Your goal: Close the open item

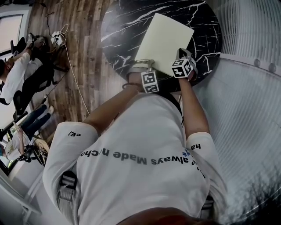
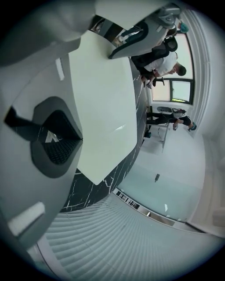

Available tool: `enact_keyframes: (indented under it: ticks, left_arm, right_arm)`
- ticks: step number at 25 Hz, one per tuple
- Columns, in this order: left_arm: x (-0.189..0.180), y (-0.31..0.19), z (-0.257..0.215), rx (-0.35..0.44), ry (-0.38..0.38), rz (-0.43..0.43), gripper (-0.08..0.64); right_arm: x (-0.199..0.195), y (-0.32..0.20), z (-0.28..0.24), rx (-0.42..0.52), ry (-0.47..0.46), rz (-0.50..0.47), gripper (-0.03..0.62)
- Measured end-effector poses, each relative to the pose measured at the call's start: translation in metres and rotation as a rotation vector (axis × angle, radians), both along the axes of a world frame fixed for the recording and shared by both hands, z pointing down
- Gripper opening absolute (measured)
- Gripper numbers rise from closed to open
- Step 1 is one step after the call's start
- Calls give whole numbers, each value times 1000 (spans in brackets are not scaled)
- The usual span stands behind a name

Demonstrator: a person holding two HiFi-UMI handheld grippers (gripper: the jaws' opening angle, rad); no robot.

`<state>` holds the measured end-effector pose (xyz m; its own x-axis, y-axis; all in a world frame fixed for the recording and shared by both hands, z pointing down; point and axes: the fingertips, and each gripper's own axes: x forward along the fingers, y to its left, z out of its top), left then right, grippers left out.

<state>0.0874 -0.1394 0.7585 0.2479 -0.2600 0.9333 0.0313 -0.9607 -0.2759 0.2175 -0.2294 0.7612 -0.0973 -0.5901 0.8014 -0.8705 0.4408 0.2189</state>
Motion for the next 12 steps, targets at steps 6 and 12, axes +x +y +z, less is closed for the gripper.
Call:
enact_keyframes:
  ticks: [6, 12]
  left_arm:
    - [-6, 16, -13, -49, 72, -74, 186]
    - [-18, 14, -34, -88, 172, -197, 170]
  right_arm:
    - [0, 1, -6, 9, -15, -13, -10]
    - [-1, 3, -43, 99, -127, 51, 0]
